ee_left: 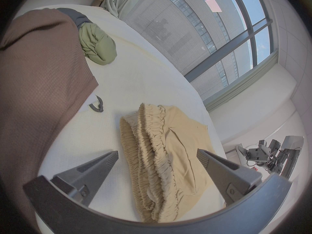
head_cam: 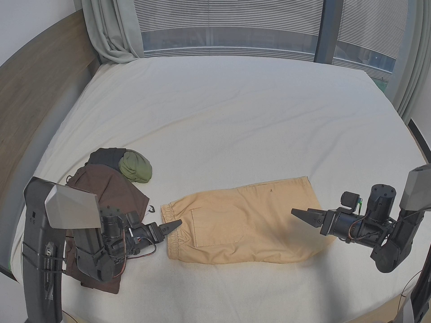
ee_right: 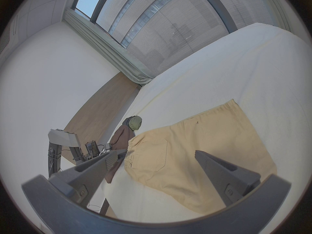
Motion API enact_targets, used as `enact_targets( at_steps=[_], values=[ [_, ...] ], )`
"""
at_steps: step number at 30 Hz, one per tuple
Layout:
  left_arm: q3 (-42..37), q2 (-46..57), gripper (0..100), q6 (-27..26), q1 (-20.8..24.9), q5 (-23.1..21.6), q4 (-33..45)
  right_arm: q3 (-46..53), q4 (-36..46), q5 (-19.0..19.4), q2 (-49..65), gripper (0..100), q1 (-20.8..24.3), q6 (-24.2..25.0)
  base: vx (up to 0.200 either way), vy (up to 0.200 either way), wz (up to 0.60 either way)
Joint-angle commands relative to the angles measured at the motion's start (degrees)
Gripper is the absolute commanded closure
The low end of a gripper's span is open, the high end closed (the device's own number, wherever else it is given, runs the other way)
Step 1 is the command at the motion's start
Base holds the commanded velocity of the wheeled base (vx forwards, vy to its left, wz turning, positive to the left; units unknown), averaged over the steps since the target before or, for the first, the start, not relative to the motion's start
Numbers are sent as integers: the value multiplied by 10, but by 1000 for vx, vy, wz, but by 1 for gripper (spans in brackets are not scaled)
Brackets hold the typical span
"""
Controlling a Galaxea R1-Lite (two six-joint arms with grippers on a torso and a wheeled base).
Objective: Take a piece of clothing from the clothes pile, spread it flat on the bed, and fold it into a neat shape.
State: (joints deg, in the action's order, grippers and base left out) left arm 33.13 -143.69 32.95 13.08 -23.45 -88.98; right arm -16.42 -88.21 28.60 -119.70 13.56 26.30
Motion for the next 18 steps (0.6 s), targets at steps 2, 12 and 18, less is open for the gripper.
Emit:
enact_targets(
  at_steps=[2, 12, 18],
  values=[
    [23, -34, 0, 3, 9, 1, -1, 1, 0, 0, -5, 0, 2, 0, 0, 0, 0],
    [46, -52, 0, 1, 18, 10, -1, 0, 0, 0, -5, 0, 2, 0, 0, 0, 0],
    [48, -59, 0, 2, 27, 9, -1, -1, 0, 0, -5, 0, 2, 0, 0, 0, 0]
  ],
)
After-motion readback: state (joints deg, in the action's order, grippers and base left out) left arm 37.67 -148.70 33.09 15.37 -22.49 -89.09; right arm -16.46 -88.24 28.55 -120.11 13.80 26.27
